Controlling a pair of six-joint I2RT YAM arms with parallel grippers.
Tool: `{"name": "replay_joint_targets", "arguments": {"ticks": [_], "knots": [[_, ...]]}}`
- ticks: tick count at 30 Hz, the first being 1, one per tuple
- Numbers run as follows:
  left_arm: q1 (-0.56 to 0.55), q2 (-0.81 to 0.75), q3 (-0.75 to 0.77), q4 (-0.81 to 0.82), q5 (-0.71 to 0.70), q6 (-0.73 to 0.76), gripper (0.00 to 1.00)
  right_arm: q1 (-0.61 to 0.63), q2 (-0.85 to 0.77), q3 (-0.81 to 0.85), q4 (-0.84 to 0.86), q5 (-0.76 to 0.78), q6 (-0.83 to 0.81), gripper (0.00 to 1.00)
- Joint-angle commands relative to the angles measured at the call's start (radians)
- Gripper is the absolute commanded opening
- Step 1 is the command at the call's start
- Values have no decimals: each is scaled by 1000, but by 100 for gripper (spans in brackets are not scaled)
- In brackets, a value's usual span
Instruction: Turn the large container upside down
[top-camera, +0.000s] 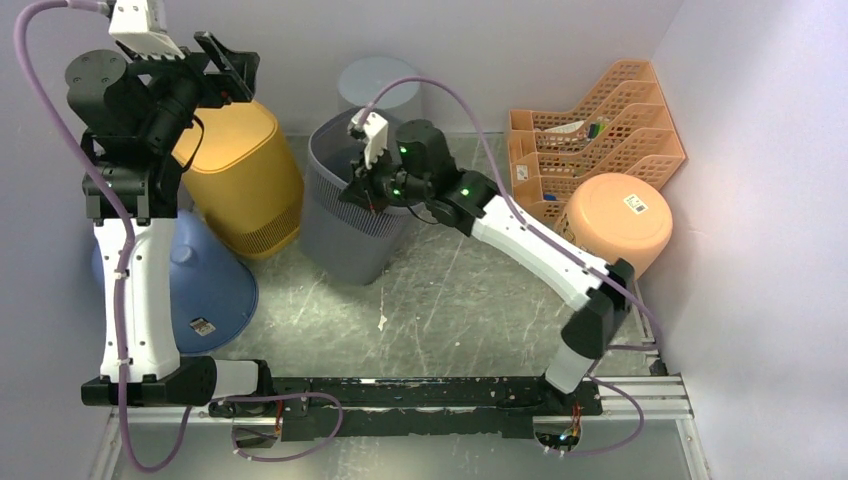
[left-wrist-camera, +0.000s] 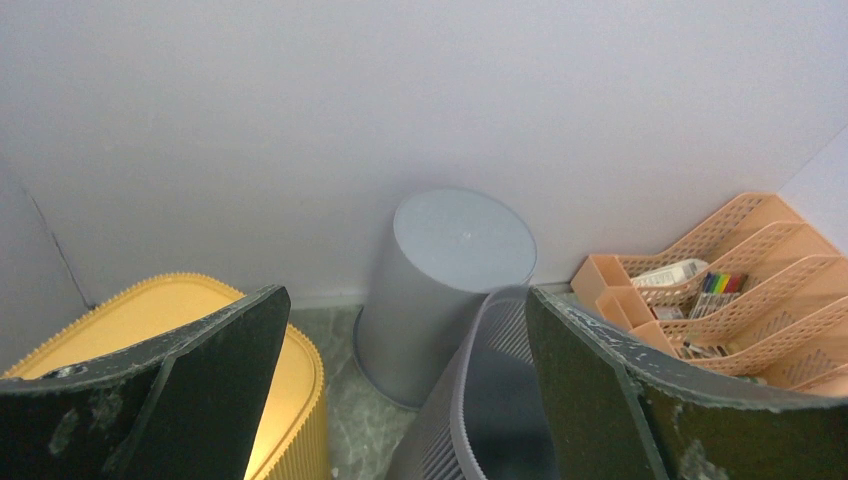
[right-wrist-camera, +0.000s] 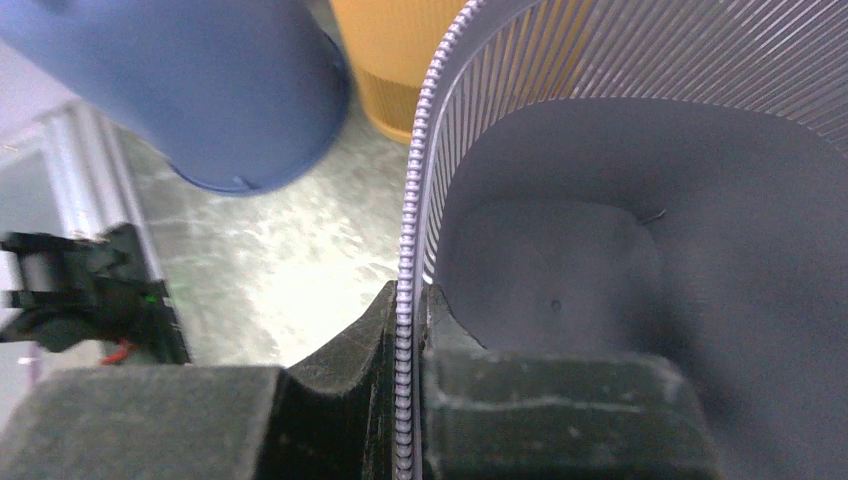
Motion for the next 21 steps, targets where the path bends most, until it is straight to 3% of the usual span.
{"name": "replay_joint_targets", "arguments": {"ticks": [1, 10, 21], "knots": [[10, 3, 66, -36, 19, -1, 98, 9, -180, -116, 402, -191, 304, 0], [10, 6, 134, -76, 42, -13, 98, 9, -299, -564, 1059, -199, 704, 0], [10, 24, 192, -123, 40, 4, 97, -114, -256, -935, 1584, -219, 1038, 0]]}}
